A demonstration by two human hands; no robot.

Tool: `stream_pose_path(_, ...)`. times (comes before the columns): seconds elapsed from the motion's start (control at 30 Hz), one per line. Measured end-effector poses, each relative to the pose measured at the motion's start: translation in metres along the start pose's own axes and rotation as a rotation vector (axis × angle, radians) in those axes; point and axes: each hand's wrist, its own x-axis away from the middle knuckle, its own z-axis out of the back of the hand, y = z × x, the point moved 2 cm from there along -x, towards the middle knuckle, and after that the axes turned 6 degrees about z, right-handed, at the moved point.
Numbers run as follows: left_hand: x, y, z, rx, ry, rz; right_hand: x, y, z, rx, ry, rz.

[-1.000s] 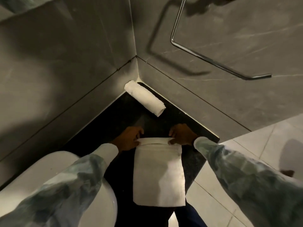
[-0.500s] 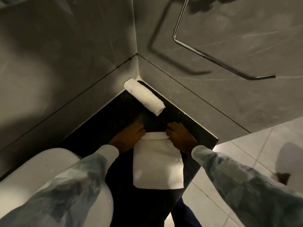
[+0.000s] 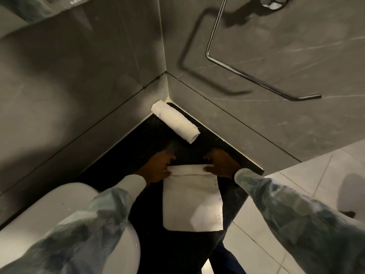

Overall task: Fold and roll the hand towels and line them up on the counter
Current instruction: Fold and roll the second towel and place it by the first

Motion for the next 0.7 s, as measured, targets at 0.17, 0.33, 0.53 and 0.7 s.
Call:
stream_pose_path(0.17,0.0,0.0,-0.009,-0.107,-0.014,0.039,0.02,-0.006,-0.016,0.056,0.025,0.06)
stream_pose_path(0.33,0.016,-0.004,-0.022,-0.16,0.063,-0.062,0.042,-0.022,-0.033,0.413,0.194,0.311)
stream_pose_path(0.53,0.041,0.002,-0.029,-0.257,0.117,-0.215,0.06,-0.025,-0.051,0.454,0.256,0.373)
stream_pose_path(0.7,0.048,0.008,-0.012,-0.127,0.042,-0.106,0.064,-0.031,-0.038,0.346,0.132,0.333)
